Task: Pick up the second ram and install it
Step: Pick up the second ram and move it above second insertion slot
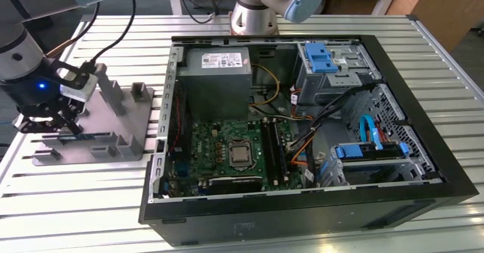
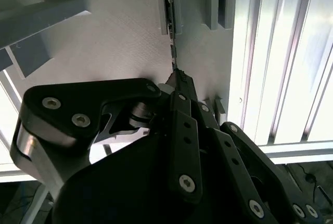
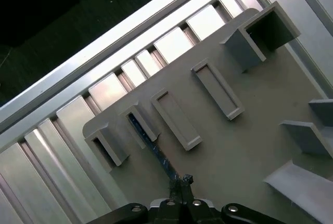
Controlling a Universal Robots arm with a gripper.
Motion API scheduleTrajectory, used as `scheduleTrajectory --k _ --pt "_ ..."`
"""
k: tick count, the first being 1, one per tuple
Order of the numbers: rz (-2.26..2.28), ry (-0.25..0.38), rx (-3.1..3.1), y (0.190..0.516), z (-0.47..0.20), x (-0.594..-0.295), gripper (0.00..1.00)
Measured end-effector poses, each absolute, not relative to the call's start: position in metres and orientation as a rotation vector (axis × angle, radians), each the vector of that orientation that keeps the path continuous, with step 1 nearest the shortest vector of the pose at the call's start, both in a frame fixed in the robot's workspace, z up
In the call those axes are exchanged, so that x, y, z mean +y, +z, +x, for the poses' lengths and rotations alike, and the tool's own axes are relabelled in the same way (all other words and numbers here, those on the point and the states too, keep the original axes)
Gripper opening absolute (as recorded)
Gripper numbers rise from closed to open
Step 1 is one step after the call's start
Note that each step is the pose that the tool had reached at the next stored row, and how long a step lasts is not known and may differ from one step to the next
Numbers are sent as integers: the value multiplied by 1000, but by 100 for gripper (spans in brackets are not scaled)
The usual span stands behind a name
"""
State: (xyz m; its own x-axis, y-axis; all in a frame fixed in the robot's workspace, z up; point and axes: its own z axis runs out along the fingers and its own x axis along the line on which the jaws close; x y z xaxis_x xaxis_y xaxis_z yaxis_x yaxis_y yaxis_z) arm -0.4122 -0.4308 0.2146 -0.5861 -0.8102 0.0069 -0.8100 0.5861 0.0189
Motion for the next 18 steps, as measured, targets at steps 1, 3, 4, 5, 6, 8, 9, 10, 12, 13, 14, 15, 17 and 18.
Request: scheduleTrajectory --k 1,3,4,5,6,8,9,10,12,13,14,15,17,18 --pt "1431 -21 -2780 215 -412 -431 10" --pt "1448 -21 -2771 215 -412 -431 10" --pt "1456 -21 -2767 215 -412 -431 10" --pt "1465 -21 -2762 215 -412 -431 10" --pt "1473 -21 -2758 215 -412 -431 10" --pt "1489 -21 -2749 215 -412 -431 10" --pt "1498 -21 -2744 215 -412 -431 10" --pt "1507 -21 -2739 215 -412 -431 10" --pt "1524 -21 -2730 215 -412 -431 10" --pt "1532 -20 -2725 215 -412 -431 10" --pt "1540 -20 -2720 215 -412 -431 10" --pt "1549 -20 -2716 215 -412 -431 10" --pt "1557 -25 -2712 215 -412 -431 10" --pt "1563 -25 -2709 215 -412 -431 10"
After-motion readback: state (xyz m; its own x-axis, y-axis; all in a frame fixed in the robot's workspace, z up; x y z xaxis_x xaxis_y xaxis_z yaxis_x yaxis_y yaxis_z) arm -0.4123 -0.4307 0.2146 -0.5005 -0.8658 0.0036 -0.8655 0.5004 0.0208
